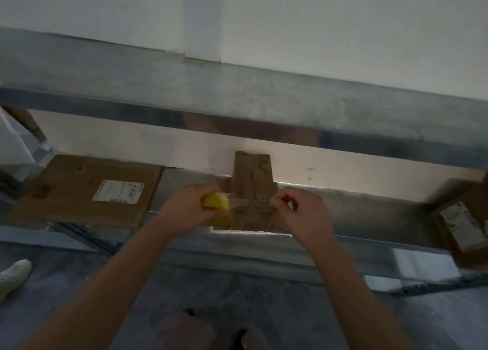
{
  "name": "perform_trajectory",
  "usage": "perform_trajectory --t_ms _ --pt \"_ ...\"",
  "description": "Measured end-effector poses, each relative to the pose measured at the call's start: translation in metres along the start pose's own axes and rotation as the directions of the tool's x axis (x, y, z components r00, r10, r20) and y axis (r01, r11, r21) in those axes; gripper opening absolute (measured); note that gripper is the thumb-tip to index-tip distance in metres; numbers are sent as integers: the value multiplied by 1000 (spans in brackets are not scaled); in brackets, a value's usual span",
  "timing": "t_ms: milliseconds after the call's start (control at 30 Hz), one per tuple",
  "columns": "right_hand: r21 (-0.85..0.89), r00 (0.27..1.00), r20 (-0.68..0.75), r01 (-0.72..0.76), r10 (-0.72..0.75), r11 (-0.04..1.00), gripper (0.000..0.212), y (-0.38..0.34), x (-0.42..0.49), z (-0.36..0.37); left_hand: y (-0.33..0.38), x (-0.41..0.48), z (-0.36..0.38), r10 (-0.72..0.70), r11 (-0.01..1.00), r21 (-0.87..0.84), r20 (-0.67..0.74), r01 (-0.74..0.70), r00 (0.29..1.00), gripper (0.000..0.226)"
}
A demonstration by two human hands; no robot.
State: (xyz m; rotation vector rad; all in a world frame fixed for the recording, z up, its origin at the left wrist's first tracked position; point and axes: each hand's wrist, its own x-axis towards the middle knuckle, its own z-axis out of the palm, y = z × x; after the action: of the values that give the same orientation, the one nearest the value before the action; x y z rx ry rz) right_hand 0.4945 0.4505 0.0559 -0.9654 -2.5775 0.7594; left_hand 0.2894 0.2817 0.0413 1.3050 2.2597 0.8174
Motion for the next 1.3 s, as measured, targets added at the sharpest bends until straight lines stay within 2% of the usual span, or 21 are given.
perform_trajectory --t_ms 100,167,233,333,467,600,667,767,867,967,1300 --pt "129 996 55 -70 63 989 11 18 5 -16 8 -9 -4 -56 919 -384 100 91 993 39" --pt "193 986 139 -113 87 975 9 23 9 -17 11 -13 0 -65 884 -454 113 109 991 36" --pt "213 980 171 -139 103 967 9 25 11 -12 9 -13 4 -98 905 -405 94 128 991 30" --pt "189 970 200 -176 138 966 10 29 8 -6 5 -6 8 -126 970 -204 51 134 991 21" --pt "191 965 198 -208 170 959 13 33 6 -9 11 0 19 -195 977 -82 17 196 981 24" --pt "152 977 141 -182 161 971 19 35 9 -15 8 -1 20 -74 953 284 -124 107 989 27" --pt "138 978 151 -168 147 976 15 37 12 -14 3 -2 15 -65 966 245 -63 79 996 29" --pt "138 965 180 -217 191 966 18 52 20 -14 -4 -3 8 -113 992 -50 42 115 993 32" --pt "118 935 279 -259 219 959 13 66 27 -9 -13 -3 7 -101 976 -184 99 118 990 33" --pt "104 921 323 -262 217 959 14 74 37 4 -24 3 10 -106 980 -153 147 128 983 33" --pt "120 882 371 -355 290 927 16 99 48 42 -52 33 24 -185 977 -79 146 198 972 27"
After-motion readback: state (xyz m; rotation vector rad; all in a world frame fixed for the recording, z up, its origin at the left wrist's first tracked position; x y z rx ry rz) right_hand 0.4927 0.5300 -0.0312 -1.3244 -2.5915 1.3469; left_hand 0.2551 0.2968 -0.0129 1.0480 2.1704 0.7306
